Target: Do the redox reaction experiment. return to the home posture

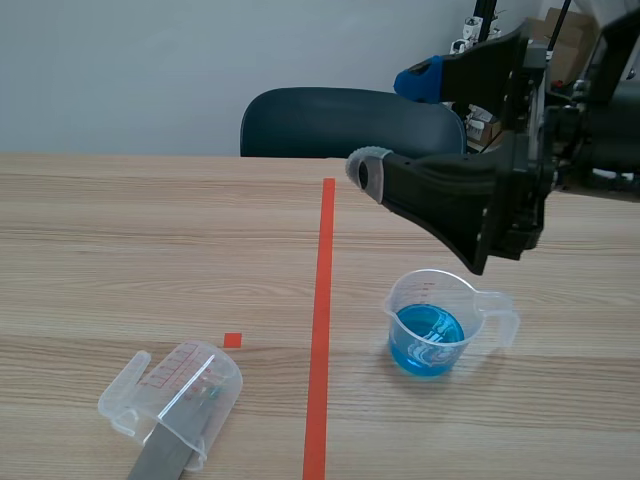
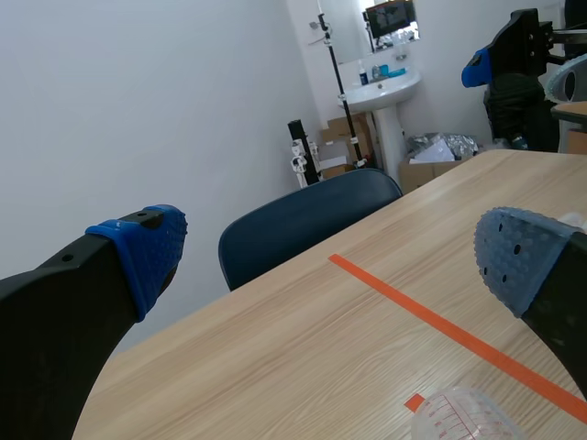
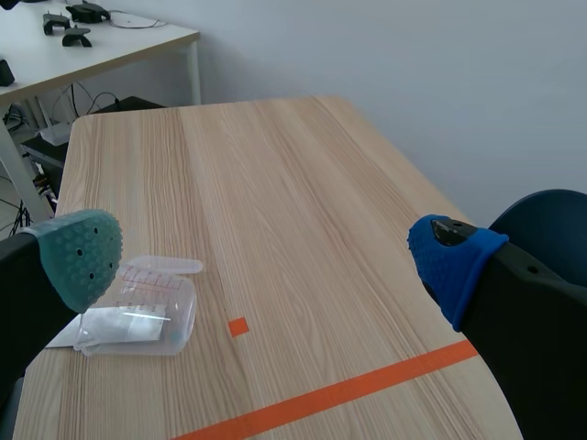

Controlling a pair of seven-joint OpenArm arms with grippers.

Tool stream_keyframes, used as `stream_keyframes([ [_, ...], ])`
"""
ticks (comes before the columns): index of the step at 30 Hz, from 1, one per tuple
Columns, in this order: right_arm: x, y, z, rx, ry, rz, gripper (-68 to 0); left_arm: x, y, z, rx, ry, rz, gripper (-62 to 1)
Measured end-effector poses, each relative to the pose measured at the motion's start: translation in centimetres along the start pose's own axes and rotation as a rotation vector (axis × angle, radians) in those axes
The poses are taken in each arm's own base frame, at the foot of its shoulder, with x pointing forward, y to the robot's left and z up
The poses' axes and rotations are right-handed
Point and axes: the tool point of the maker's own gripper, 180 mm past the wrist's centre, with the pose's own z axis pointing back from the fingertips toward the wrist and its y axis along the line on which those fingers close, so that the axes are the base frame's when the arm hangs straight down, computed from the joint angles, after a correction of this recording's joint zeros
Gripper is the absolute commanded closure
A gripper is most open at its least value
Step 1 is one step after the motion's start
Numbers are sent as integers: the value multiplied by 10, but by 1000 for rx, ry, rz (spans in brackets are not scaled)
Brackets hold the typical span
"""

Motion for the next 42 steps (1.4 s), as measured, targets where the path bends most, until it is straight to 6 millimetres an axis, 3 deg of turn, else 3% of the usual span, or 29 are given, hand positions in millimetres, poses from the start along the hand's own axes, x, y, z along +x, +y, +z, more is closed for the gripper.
stream_keyframes([
  [5,6,-7,17,-34,-30,5,-679,-3,-11,-20,-91,43,-4,-623],
  [12,4,-17,33,-93,-7,11,-679,-13,-8,-41,-156,106,-58,-623],
  [19,3,-28,53,-173,4,16,-679,-21,-11,-48,-223,147,-63,-623],
  [42,-30,-60,137,-620,87,36,-679,-12,-8,-70,-305,105,-78,-623],
])
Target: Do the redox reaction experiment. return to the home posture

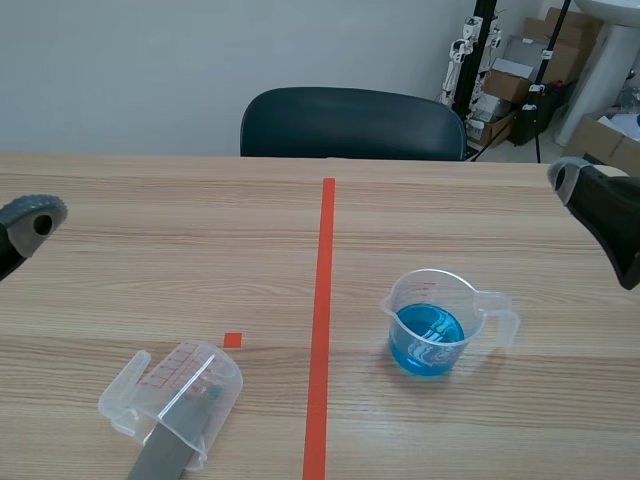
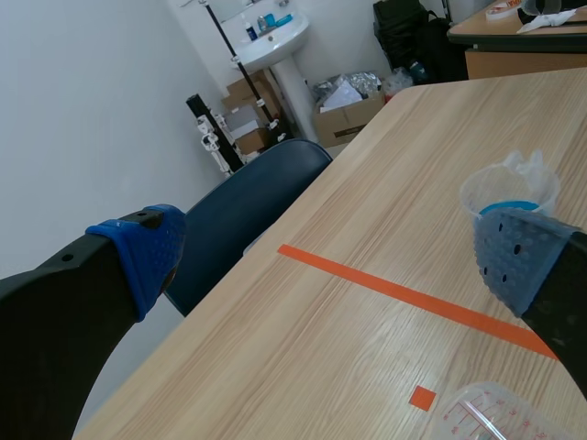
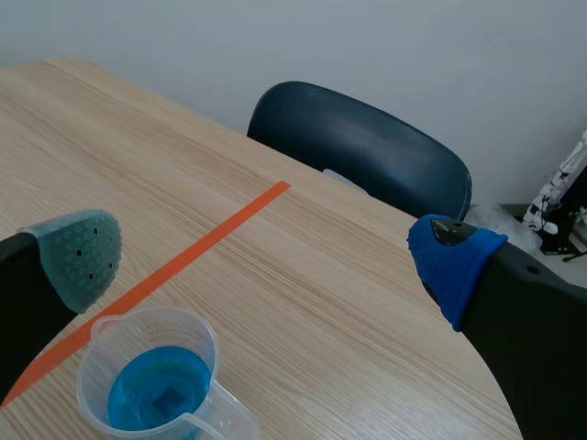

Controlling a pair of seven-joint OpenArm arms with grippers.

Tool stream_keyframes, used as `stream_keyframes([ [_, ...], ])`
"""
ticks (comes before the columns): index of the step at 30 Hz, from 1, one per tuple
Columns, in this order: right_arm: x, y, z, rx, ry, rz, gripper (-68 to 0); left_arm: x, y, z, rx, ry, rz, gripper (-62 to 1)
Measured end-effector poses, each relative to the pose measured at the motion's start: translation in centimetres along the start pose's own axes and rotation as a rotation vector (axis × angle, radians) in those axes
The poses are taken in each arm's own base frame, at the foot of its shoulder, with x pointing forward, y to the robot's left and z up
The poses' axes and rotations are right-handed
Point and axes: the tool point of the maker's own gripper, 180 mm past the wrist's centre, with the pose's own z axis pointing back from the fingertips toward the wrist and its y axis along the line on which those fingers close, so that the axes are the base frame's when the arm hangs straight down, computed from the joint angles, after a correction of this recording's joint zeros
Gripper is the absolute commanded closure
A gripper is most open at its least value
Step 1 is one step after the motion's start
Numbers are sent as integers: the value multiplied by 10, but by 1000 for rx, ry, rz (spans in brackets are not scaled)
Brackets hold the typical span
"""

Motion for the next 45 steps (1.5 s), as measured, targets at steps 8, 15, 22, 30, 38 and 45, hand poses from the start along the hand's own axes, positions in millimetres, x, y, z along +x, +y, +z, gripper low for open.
stream_keyframes([
  [8,10,15,-8,25,13,17,-677,-12,-21,-12,-20,14,83,-623],
  [15,19,20,-12,0,-9,82,-646,-11,-19,-25,19,-11,33,-623],
  [22,24,41,-10,20,-25,133,-646,-26,-41,-36,-56,49,24,-623],
  [30,20,47,-1,-8,-54,140,-646,-23,-40,-39,-56,37,22,-623],
  [38,22,56,10,9,-87,168,-646,-23,-40,-39,-56,35,22,-623],
  [45,26,59,16,25,-116,213,-679,-23,-40,-39,-56,33,22,-623],
])
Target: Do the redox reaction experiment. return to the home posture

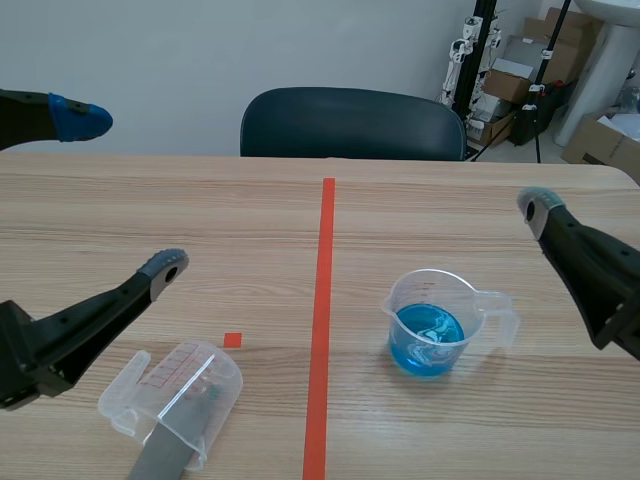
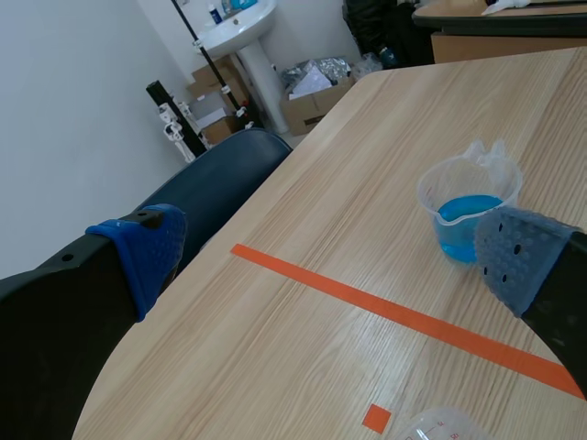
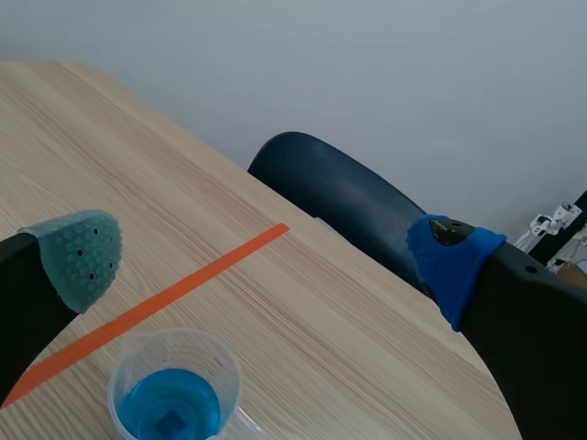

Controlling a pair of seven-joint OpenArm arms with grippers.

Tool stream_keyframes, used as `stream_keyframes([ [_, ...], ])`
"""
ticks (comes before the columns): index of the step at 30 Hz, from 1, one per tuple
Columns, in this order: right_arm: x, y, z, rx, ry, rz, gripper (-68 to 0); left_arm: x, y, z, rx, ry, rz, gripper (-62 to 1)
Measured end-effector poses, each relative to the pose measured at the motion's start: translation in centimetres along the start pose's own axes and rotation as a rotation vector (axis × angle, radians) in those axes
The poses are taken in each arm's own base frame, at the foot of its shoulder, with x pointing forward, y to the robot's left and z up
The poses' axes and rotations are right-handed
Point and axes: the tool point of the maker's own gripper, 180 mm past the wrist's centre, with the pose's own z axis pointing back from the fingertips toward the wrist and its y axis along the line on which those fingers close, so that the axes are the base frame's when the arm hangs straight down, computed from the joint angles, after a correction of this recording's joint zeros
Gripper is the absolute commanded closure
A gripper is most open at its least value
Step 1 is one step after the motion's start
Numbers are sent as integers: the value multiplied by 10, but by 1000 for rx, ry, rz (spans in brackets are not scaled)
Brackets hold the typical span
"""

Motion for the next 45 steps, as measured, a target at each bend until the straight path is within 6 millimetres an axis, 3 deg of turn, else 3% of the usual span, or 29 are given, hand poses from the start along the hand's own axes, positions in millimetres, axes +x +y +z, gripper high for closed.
stream_keyframes([
  [45,-6,2,0,12,35,22,-679,0,0,0,0,0,0,-623],
])
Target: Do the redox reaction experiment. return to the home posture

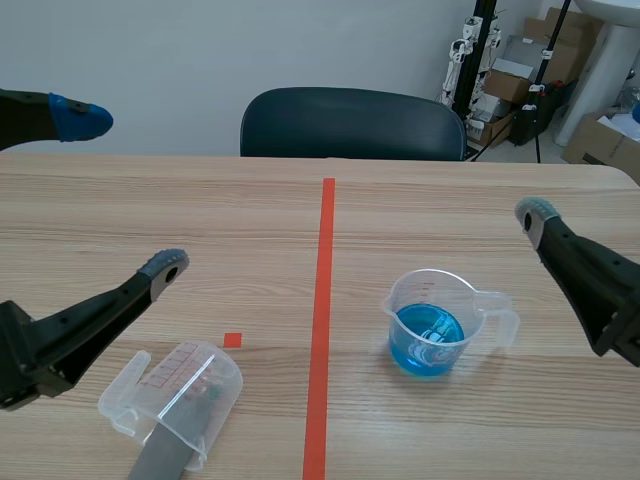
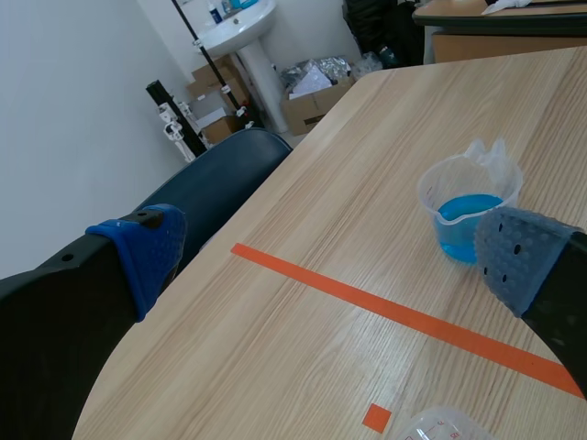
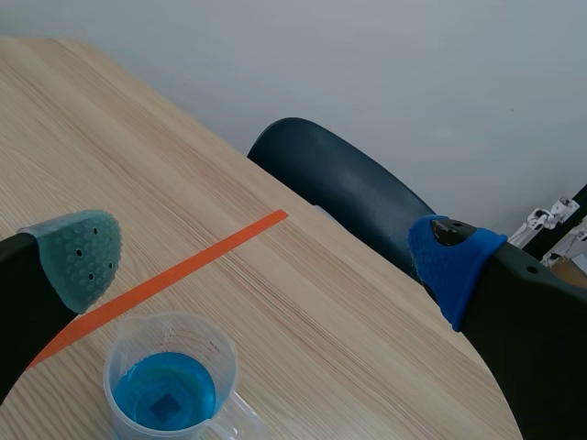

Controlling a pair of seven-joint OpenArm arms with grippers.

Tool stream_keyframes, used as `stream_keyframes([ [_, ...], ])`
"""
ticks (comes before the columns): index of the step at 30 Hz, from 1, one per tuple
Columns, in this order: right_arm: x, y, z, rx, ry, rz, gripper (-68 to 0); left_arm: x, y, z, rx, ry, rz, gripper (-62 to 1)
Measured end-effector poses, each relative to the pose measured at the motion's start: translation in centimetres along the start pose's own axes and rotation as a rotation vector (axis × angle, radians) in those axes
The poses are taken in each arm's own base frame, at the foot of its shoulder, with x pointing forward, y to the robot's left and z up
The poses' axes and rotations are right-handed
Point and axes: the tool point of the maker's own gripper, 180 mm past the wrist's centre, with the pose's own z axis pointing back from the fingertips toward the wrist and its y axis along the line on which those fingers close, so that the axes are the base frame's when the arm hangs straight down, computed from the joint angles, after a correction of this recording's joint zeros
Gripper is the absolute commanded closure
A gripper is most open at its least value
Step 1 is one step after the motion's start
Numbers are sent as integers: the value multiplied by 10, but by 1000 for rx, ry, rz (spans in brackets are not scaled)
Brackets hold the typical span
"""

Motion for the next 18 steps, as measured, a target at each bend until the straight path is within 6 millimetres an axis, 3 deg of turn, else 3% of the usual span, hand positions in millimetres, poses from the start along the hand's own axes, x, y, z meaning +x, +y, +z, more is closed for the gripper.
stream_keyframes([
  [18,-4,1,0,4,24,8,-679,0,0,0,0,0,0,-623],
])
